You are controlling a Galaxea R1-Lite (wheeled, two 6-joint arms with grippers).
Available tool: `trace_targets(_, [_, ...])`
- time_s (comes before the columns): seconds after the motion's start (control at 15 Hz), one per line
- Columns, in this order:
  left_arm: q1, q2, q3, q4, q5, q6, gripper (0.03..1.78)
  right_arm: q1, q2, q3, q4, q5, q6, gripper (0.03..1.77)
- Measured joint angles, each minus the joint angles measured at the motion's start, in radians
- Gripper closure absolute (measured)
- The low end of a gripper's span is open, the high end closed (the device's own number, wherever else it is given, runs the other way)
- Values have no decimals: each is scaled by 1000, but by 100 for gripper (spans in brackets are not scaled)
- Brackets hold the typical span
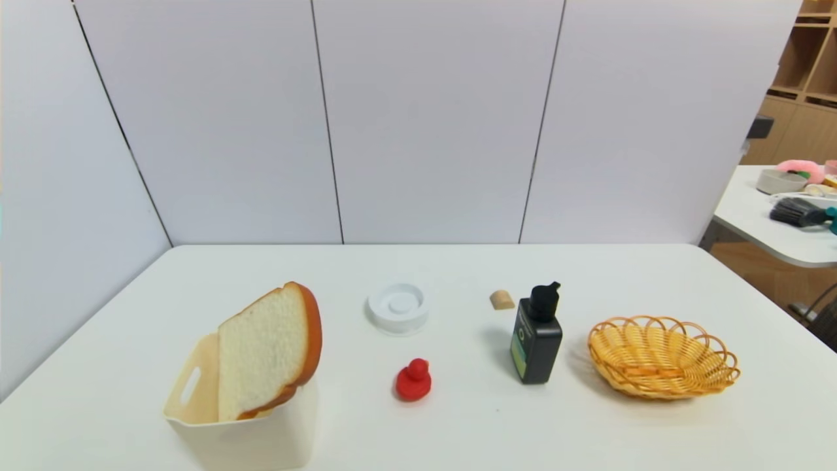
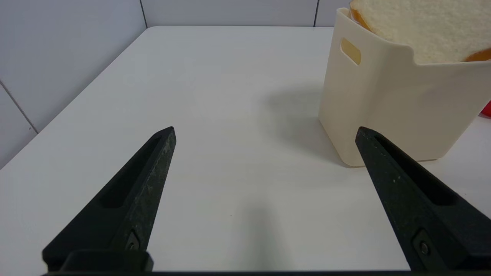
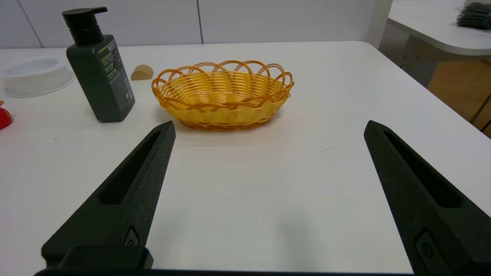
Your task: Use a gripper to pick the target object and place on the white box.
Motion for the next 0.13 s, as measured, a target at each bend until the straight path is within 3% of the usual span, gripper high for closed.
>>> trace_targets(0.13, [0,0,0,0,0,0,12,0,0,0,0,-1,4,10])
